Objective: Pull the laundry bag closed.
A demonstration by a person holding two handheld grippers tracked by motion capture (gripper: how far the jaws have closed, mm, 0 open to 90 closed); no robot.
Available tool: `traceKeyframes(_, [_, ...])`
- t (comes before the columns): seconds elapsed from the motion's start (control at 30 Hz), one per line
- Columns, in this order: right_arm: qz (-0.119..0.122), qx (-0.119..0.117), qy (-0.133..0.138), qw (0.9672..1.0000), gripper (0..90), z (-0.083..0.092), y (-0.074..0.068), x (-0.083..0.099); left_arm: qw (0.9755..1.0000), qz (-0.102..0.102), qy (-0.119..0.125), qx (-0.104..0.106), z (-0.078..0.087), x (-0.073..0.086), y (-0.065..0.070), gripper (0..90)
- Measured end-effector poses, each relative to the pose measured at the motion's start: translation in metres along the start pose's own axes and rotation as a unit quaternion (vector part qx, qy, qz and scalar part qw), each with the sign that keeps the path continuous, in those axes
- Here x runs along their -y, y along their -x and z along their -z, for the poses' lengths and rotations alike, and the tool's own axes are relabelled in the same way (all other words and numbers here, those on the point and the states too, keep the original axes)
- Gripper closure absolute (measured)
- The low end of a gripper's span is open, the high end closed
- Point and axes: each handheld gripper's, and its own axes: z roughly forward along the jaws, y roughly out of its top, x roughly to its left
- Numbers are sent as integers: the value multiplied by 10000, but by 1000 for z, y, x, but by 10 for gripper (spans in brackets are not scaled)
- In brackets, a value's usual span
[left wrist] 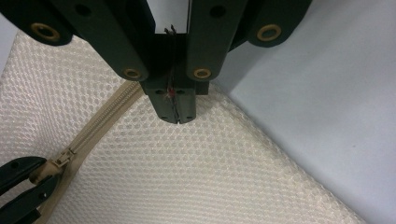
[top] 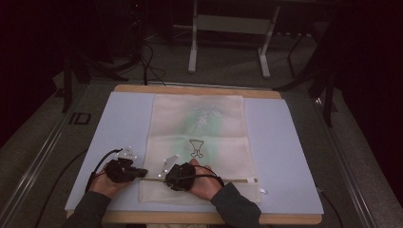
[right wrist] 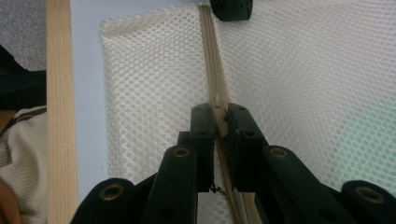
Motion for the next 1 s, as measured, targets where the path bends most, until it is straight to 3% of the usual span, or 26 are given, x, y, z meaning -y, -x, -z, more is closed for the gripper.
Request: traceKeyframes(1.0, [-7,16,-51,10000,819,6,2,9,10000,17,2,8,0,0,0,900])
